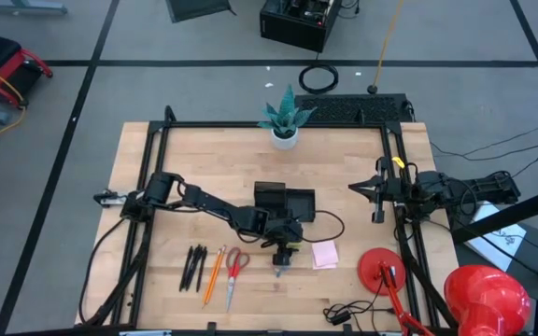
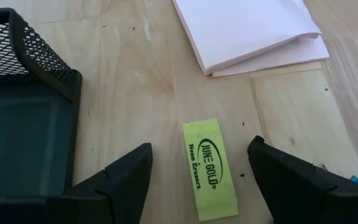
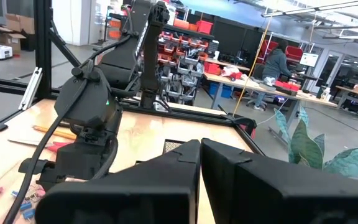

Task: Pick and place office supplies into organizer
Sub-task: Put the green eraser into the desk organizer

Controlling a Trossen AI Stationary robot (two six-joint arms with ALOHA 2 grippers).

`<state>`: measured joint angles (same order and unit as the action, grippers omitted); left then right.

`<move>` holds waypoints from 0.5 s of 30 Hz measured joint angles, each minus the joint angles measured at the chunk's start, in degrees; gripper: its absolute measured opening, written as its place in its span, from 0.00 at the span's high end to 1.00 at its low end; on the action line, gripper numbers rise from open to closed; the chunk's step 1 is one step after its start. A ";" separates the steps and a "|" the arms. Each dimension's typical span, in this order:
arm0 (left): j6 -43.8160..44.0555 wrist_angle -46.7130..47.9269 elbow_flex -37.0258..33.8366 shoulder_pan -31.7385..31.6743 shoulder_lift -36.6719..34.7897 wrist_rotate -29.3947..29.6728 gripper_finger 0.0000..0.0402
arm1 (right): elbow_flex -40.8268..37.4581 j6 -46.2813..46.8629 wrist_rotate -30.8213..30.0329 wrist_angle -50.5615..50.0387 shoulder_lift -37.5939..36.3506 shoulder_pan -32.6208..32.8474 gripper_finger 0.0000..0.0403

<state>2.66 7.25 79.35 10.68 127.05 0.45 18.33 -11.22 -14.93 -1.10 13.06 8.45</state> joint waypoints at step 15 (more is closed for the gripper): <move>0.49 -0.19 -0.02 0.11 -0.01 -0.15 0.49 | 0.00 -0.02 0.01 0.00 0.00 0.00 0.98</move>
<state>3.15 7.06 79.33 10.79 127.04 0.30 18.33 -11.25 -14.92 -1.10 13.06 8.45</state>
